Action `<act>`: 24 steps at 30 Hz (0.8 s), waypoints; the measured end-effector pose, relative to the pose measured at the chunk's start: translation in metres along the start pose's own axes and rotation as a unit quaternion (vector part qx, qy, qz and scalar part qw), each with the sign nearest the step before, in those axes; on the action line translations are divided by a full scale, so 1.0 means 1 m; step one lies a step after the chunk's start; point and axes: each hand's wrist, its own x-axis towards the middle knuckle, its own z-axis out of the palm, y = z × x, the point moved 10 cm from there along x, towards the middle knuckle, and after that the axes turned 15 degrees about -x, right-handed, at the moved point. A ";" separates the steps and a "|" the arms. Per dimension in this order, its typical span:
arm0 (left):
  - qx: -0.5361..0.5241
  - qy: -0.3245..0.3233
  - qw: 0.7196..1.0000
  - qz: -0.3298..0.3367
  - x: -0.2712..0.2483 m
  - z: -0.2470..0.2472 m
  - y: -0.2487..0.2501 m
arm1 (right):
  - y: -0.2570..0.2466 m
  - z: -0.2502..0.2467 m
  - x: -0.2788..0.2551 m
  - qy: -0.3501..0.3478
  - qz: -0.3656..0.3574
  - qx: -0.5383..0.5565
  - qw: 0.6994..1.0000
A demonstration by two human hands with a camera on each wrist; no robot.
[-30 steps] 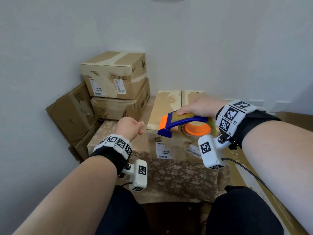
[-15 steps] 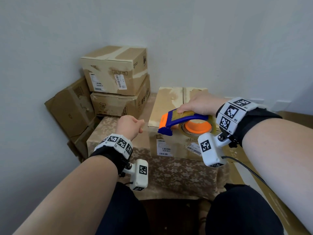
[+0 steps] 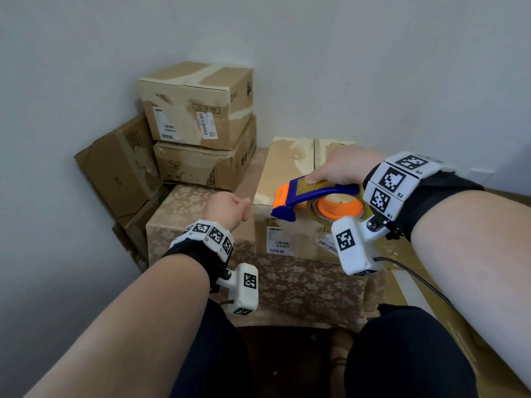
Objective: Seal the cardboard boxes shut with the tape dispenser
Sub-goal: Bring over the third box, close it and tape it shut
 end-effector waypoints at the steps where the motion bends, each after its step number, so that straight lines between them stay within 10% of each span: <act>1: -0.010 -0.003 1.000 -0.005 0.000 0.002 -0.003 | -0.004 -0.001 -0.003 0.001 -0.006 -0.015 1.000; 16: -0.224 -0.070 0.965 -0.115 -0.016 0.029 -0.023 | -0.057 0.015 -0.025 0.073 -0.157 -0.342 0.924; 24: -0.172 -0.075 0.968 -0.165 -0.017 0.024 -0.040 | -0.062 0.013 -0.032 0.069 -0.160 -0.396 0.902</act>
